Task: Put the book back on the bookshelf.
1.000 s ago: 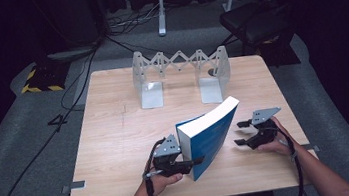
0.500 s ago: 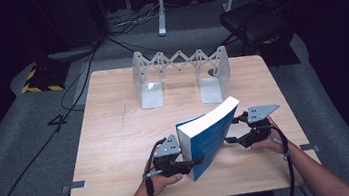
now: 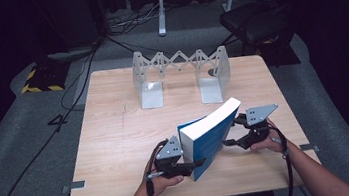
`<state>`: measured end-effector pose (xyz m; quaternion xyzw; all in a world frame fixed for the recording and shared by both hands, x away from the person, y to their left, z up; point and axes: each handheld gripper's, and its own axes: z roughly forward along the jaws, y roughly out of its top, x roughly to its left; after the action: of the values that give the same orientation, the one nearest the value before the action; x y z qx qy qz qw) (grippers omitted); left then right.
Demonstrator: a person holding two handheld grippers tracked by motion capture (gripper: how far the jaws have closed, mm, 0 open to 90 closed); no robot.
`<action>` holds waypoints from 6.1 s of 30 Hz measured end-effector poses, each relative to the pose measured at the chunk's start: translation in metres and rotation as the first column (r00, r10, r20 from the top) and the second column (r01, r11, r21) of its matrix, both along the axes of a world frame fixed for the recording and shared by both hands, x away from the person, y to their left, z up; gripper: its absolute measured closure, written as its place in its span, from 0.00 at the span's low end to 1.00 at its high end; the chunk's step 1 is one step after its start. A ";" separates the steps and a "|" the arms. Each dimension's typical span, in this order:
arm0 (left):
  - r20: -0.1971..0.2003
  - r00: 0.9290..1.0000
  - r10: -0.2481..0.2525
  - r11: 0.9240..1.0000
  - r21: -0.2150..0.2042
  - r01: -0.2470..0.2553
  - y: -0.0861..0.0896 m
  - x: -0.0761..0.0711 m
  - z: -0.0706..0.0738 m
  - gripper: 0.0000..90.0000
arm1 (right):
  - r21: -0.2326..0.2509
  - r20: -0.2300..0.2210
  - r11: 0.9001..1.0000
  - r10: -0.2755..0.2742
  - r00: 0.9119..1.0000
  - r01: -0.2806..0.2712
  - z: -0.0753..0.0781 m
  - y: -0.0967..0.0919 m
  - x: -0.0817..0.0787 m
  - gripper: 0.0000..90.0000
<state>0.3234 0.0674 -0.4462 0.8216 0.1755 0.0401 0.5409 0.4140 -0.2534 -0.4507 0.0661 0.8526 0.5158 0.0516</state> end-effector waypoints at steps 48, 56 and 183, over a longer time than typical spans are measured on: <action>0.155 0.968 0.197 0.963 0.154 -0.220 -0.007 0.009 -0.007 0.38 | 0.032 0.148 0.998 0.049 0.988 -0.055 0.047 -0.011 -0.062 0.67; 0.173 0.962 0.213 0.957 0.163 -0.241 -0.026 0.022 -0.012 0.34 | 0.048 0.143 0.999 -0.031 0.989 0.024 0.046 -0.028 -0.058 0.66; -0.029 0.894 0.447 0.829 0.388 -0.403 0.125 0.033 -0.058 0.16 | 0.097 0.102 0.655 -0.755 0.647 0.749 0.133 0.033 0.126 0.68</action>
<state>0.3561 0.1919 -0.5040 0.8500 0.3748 0.1434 0.3412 0.5396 -0.2208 -0.3181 0.3801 0.7309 0.4705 0.3161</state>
